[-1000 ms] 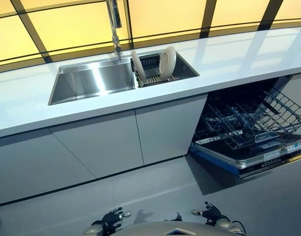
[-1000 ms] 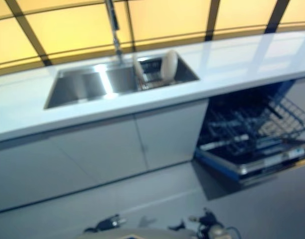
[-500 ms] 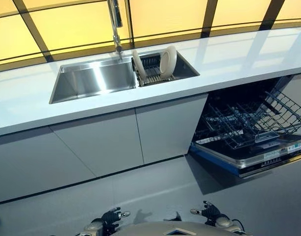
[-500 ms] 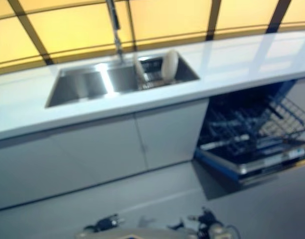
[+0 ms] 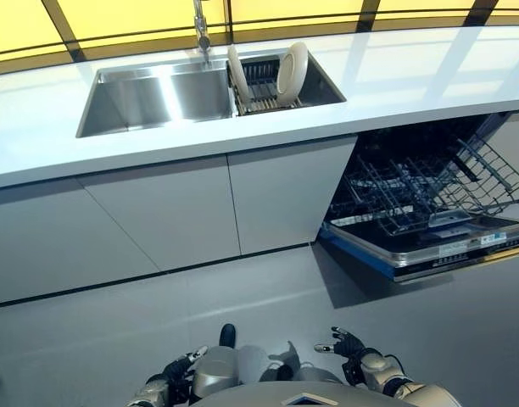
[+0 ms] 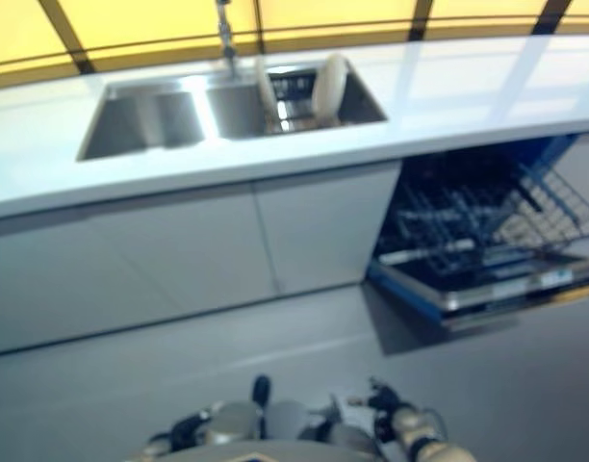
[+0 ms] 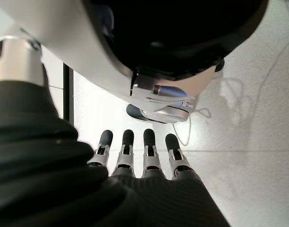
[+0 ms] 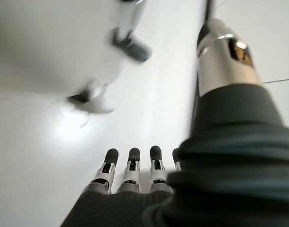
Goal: Take plates into dishwasher
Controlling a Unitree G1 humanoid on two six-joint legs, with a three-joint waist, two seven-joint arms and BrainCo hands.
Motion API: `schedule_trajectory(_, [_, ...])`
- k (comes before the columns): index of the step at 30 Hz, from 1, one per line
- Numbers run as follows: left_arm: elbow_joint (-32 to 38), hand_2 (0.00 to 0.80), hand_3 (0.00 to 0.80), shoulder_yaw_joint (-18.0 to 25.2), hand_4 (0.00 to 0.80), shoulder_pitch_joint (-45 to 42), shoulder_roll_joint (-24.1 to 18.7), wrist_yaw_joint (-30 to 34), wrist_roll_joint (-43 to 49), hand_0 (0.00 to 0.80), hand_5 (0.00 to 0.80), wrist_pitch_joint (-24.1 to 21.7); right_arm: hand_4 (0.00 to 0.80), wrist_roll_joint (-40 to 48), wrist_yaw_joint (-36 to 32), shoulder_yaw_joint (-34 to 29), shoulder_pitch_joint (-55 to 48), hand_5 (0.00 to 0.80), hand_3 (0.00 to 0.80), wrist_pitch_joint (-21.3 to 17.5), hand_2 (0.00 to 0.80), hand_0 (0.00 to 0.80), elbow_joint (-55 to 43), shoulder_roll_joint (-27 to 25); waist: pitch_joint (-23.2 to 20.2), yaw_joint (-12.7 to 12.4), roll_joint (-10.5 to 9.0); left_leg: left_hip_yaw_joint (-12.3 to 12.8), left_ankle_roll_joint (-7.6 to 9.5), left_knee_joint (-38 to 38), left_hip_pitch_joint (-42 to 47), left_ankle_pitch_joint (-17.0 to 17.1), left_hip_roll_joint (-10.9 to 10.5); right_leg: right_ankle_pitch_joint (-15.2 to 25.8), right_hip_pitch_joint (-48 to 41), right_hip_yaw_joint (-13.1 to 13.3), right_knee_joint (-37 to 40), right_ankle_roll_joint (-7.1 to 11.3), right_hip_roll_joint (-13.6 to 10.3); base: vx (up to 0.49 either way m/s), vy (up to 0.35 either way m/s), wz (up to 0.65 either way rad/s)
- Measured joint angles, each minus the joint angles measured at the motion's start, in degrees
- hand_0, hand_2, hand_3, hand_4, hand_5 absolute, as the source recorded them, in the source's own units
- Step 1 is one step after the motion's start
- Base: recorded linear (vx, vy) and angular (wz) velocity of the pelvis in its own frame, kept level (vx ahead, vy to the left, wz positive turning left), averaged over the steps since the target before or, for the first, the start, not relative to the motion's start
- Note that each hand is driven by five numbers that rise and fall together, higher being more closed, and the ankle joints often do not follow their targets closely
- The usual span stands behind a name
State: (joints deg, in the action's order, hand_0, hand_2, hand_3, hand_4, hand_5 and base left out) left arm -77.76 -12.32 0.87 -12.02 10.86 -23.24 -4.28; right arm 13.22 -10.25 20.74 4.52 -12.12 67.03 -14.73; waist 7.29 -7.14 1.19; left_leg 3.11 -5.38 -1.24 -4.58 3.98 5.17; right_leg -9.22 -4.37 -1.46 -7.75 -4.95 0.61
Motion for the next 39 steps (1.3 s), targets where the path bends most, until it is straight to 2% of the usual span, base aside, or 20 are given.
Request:
schedule_trajectory(2, [0.38,0.000,0.000,0.10,0.000,-0.41,-0.25,0.05,-0.02,0.000,0.000,-0.01,0.000,4.12,-4.79,-0.17,-1.90,0.000,0.000,-1.13,0.000,0.000,-13.20,-2.98,-1.20,1.17,0.67,0.16,-0.03,0.39,0.25,-0.05,0.21,0.43,-0.60,0.38,1.33,0.66,-0.02,0.118,0.009,-0.23])
schedule_trajectory(3, [1.45,0.000,0.000,0.19,0.000,-1.10,-0.26,0.23,-0.04,0.000,0.000,-0.02,0.000,5.69,-6.31,-0.22,-2.96,0.000,0.000,-1.34,0.000,0.000,-18.97,-4.63,-2.12,1.68,1.38,0.24,0.24,-0.67,1.57,1.83,0.26,0.75,-0.96,0.83,1.68,3.15,0.05,0.089,-0.002,-0.31])
schedule_trajectory(4, [3.15,0.000,0.000,0.25,0.000,-2.55,-0.64,0.33,-0.06,0.000,0.000,-0.11,0.000,7.30,-7.29,-0.49,-4.08,0.000,0.000,-1.27,0.000,0.000,-25.18,-5.77,-2.29,1.59,0.73,1.70,1.94,-1.32,2.81,4.02,-0.06,0.17,-1.72,1.85,1.92,4.36,-0.53,0.073,-0.008,-0.37])
schedule_trajectory(7, [4.95,0.000,0.000,1.74,0.000,-4.78,-2.36,0.38,-0.06,0.000,0.000,-0.52,0.000,12.54,-10.51,-3.27,-5.56,0.000,0.000,-2.39,0.000,0.000,-38.28,-6.67,-4.14,3.35,-2.85,2.98,2.84,-2.16,3.62,3.37,-2.65,0.45,-3.80,2.40,5.32,6.29,-3.17,0.068,-0.012,-0.14])
schedule_trajectory(9, [4.82,0.000,0.000,2.65,0.000,-4.70,-2.38,0.37,-0.04,0.000,0.000,-0.73,0.000,16.93,-12.23,-7.86,-4.34,0.000,0.000,-3.75,0.000,0.000,-43.94,-7.34,-4.71,3.55,-4.29,2.91,3.23,-2.01,4.03,3.03,-3.73,2.32,-6.15,2.65,9.77,6.77,-4.34,0.071,-0.009,-0.04])
schedule_trajectory(10, [4.85,0.000,0.000,2.73,0.000,-4.65,-2.25,0.40,-0.01,0.000,0.000,-1.19,0.000,18.69,-12.89,-9.39,-3.69,0.000,0.000,-3.72,0.000,0.000,-46.10,-8.20,-4.73,3.42,-4.33,2.88,3.63,-1.60,4.03,2.58,-4.12,2.72,-7.09,2.59,11.33,6.72,-4.68,0.074,-0.003,-0.01])
schedule_trajectory(13, [4.78,0.000,0.000,2.82,0.000,-5.02,-1.62,0.39,0.05,0.000,0.000,-1.47,0.000,22.90,-14.46,-12.83,-0.72,0.000,0.000,-3.90,0.000,0.000,-52.15,-12.19,-4.48,3.25,-3.76,2.74,3.26,-0.79,4.05,1.82,-4.14,3.22,-8.35,2.29,12.55,6.72,-4.58,0.067,0.011,0.08])
schedule_trajectory(15, [4.41,0.000,0.000,2.82,0.000,-5.16,-1.37,0.37,0.06,0.000,0.000,-1.26,0.000,24.84,-14.05,-14.35,3.02,0.000,0.000,-3.85,0.000,0.000,-55.53,-14.81,-4.04,3.13,-3.06,2.59,2.37,-0.66,3.88,1.04,-3.43,3.20,-8.37,2.27,12.55,6.68,-3.79,0.059,0.028,0.05])
schedule_trajectory(21, [4.15,0.000,0.000,2.75,0.000,-3.92,-1.40,0.39,0.58,0.000,0.000,-0.18,0.000,26.65,-4.93,-16.58,19.40,0.000,0.000,-3.90,0.000,0.000,-56.94,-17.51,-3.71,2.48,-3.20,1.64,2.38,3.08,1.65,-0.70,-3.59,3.09,-7.98,1.59,12.38,6.30,-3.94,0.073,0.052,0.07])
schedule_trajectory(24, [4.11,0.000,0.000,2.25,0.000,-2.15,-1.45,0.45,2.30,0.000,0.000,0.85,0.000,25.67,0.57,-16.33,25.76,0.000,0.000,-3.86,0.000,0.000,-55.42,-19.84,-3.61,0.90,-3.39,1.60,3.04,5.23,0.40,-1.73,-4.04,2.74,-7.47,1.37,11.68,6.74,-4.60,0.123,0.098,0.03])
schedule_trajectory(27, [4.05,0.000,0.000,0.58,0.000,-0.43,-1.65,0.58,2.47,0.000,0.000,1.57,0.000,25.75,2.67,-16.22,30.81,0.000,0.000,-3.72,0.000,0.000,-50.75,-23.07,-3.46,-0.17,-3.73,1.41,4.17,5.47,0.71,-2.64,-5.10,1.48,-7.03,0.83,9.13,7.83,-5.72,0.120,0.139,0.04])
schedule_trajectory(28, [3.97,0.000,0.000,-0.29,0.000,0.21,-1.72,0.70,2.64,0.000,0.000,1.69,0.000,25.98,3.39,-16.30,32.35,0.000,0.000,-3.71,0.000,0.000,-48.83,-24.36,-3.56,-0.28,-3.65,1.54,4.85,4.56,1.29,-2.83,-6.03,0.65,-5.79,0.73,5.93,8.80,-5.93,0.281,0.313,-0.01])
schedule_trajectory(29, [3.45,0.000,0.000,-1.25,0.000,0.98,-1.64,0.93,2.69,0.000,0.000,2.01,0.000,26.31,3.95,-16.38,34.04,0.000,0.000,-3.62,0.000,0.000,-46.07,-24.99,-3.75,-0.03,-2.49,0.58,6.26,3.14,1.95,-2.64,-5.86,-0.49,-1.26,0.40,-3.04,10.33,-5.51,0.301,0.294,0.04])
schedule_trajectory(31, [2.87,0.000,0.000,-2.60,0.000,2.11,-2.09,1.56,2.92,0.000,0.000,2.45,0.000,26.45,5.03,-16.18,34.17,0.000,0.000,-3.23,0.000,0.000,-45.11,-25.92,-3.04,1.13,-1.68,-0.98,6.92,1.87,3.54,-2.20,-5.57,-0.62,5.27,-0.57,-19.51,10.77,-5.83,0.278,0.182,0.30])
schedule_trajectory(32, [2.92,0.000,0.000,-3.44,0.000,2.27,-3.03,1.91,3.57,0.000,0.000,2.53,0.000,26.43,5.54,-15.52,34.14,0.000,0.000,-2.45,0.000,0.000,-44.64,-26.63,-2.84,2.40,-2.51,-2.11,7.81,0.67,6.22,-1.80,-6.81,0.33,8.66,-1.02,-28.69,10.88,-7.83,0.282,0.041,0.42])
schedule_trajectory(33, [2.98,0.000,0.000,-4.03,0.000,2.39,-3.71,2.06,3.91,0.000,0.000,2.66,0.000,26.42,5.96,-15.09,34.27,0.000,0.000,-1.80,0.000,0.000,-44.54,-27.31,-2.74,3.13,-2.72,-2.71,8.62,-0.03,7.67,-2.19,-7.59,-0.19,10.68,-2.20,-32.36,10.63,-9.48,0.411,-0.030,0.37])
schedule_trajectory(35, [3.11,0.000,0.000,-4.26,0.000,2.55,-4.91,2.05,3.95,0.000,0.000,2.86,0.000,26.41,6.87,-14.34,34.98,0.000,0.000,-0.24,0.000,0.000,-45.06,-28.50,-2.83,4.06,-3.04,-3.48,9.26,-0.38,8.94,-2.72,-8.02,-0.43,13.54,-4.27,-28.01,10.70,-11.22,0.360,-0.154,0.24])
schedule_trajectory(37, [3.23,0.000,0.000,-4.56,0.000,2.87,-5.69,2.07,3.96,0.000,0.000,3.45,0.000,26.41,7.13,-14.10,35.87,0.000,0.000,1.68,0.000,0.000,-45.56,-29.22,-2.50,5.46,-3.41,-4.47,9.45,-0.98,9.75,-2.73,-8.10,1.15,14.81,-5.70,-14.42,12.17,-11.69,0.301,-0.190,0.28])
schedule_trajectory(38, [3.14,0.000,0.000,-4.68,0.000,2.91,-5.64,2.06,3.95,0.000,0.000,3.55,0.000,26.45,7.20,-14.04,35.90,0.000,0.000,2.15,0.000,0.000,-45.54,-29.26,-2.39,5.93,-3.61,-4.82,9.38,-1.32,10.30,-2.86,-8.11,2.31,15.30,-5.85,-11.30,12.63,-11.73,0.270,-0.204,0.30])
schedule_trajectory(39, [2.70,0.000,0.000,-4.67,0.000,2.81,-5.90,1.99,3.95,0.000,0.000,3.87,0.000,26.59,7.30,-13.22,36.11,0.000,0.000,2.94,0.000,0.000,-45.45,-29.23,-2.36,6.53,-3.81,-5.48,9.44,-1.76,11.20,-3.27,-8.17,6.22,14.92,-6.54,-3.16,14.10,-11.77,0.147,-0.155,0.21])
